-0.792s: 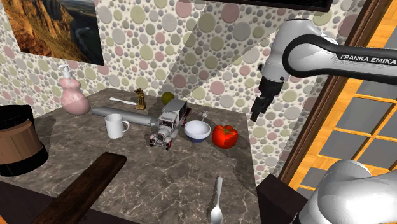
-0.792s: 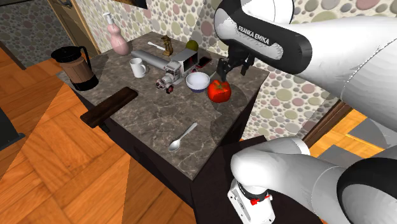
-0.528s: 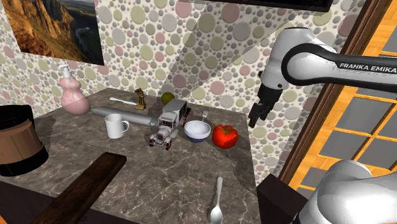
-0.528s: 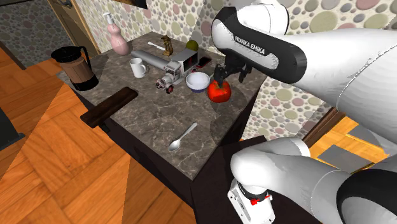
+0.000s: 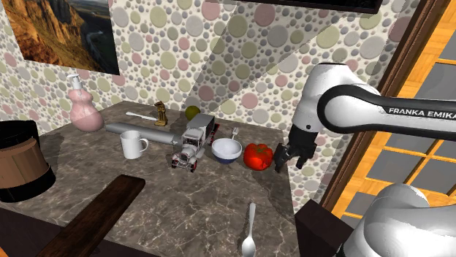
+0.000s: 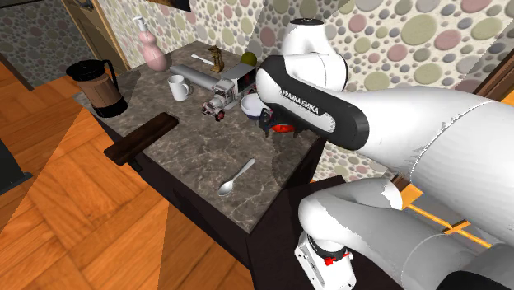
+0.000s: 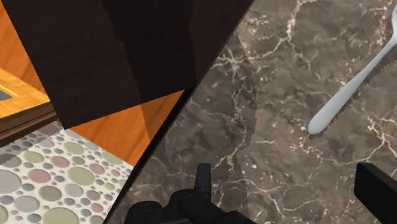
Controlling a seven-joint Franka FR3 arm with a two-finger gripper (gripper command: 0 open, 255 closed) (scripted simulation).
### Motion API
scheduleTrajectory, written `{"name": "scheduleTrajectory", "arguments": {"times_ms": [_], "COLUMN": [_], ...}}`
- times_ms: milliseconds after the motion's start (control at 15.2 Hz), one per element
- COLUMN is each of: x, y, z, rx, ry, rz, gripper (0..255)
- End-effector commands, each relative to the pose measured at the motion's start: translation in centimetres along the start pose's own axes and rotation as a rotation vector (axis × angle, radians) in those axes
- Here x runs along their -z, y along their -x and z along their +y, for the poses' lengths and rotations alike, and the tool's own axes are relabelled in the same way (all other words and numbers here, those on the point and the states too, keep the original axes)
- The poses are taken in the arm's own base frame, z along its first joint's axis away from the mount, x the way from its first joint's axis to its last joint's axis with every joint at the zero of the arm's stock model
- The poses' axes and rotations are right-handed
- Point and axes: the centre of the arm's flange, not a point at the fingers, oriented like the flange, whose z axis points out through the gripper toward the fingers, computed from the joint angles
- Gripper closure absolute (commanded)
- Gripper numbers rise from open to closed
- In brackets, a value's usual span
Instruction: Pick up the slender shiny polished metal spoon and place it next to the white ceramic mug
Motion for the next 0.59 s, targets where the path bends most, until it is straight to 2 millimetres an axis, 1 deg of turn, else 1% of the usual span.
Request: {"name": "scheduleTrajectory", "arguments": {"times_ms": [0, 264, 528], "x": [-1.9, -5.4, -8.9], "y": [0.8, 2.3, 3.3], "z": [-1.2, -4.1, -7.3], "rx": [-0.098, -0.277, -0.456], "ry": [-0.02, -0.056, -0.091], "rz": [-0.013, -0.038, -0.063], "gripper": [0, 0, 0]}}
